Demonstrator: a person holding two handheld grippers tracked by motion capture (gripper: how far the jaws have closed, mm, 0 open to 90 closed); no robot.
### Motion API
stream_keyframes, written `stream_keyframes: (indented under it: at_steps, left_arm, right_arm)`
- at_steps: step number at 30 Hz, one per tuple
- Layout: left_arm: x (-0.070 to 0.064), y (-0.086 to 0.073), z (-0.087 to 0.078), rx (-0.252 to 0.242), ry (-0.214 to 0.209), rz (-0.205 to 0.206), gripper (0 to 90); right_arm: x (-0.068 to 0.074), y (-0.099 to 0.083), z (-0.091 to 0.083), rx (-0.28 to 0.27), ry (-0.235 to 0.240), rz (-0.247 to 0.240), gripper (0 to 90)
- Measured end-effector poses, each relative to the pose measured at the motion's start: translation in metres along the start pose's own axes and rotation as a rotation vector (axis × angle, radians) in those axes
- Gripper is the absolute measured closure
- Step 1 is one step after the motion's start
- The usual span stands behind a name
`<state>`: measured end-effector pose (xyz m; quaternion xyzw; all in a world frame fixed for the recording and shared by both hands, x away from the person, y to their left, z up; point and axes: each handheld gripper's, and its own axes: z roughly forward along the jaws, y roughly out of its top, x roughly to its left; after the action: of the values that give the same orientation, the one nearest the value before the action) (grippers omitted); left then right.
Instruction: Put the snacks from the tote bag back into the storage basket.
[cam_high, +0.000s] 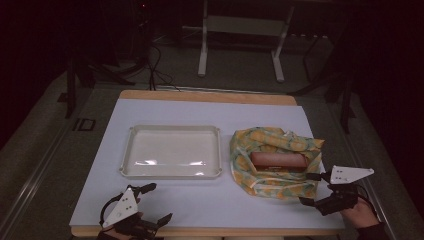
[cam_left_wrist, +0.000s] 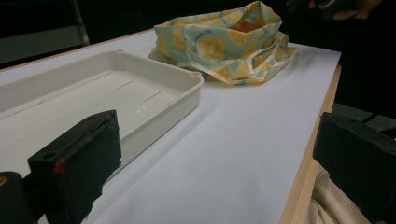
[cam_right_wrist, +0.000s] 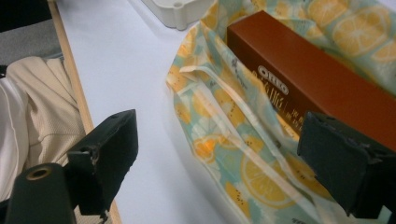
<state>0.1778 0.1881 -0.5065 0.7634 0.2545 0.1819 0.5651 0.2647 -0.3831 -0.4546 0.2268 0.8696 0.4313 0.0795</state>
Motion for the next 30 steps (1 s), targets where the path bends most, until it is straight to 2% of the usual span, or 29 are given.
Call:
stream_keyframes:
  at_steps: [2,10,21,22,30]
  left_arm:
    - [0.000,0.000,0.000,0.001,0.001,0.001,1.3]
    - [0.000,0.000,0.001,0.001,-0.006,-0.001,1.3]
    - [0.000,0.000,0.001,0.002,-0.011,-0.004,1.3]
    - [0.000,-0.001,0.001,0.003,-0.014,-0.003,1.3]
    - [0.001,-0.001,0.001,0.005,-0.020,-0.003,1.3]
  right_arm:
    - [-0.001,0.004,-0.002,-0.007,0.002,-0.013,12.4]
    - [-0.003,0.022,-0.011,-0.050,-0.045,-0.057,12.5]
    - [-0.015,0.049,-0.013,-0.047,-0.071,-0.104,13.4]
    - [-0.020,0.056,-0.013,-0.031,-0.064,-0.109,13.9]
    - [-0.033,0.068,-0.011,-0.018,-0.073,-0.145,15.9]
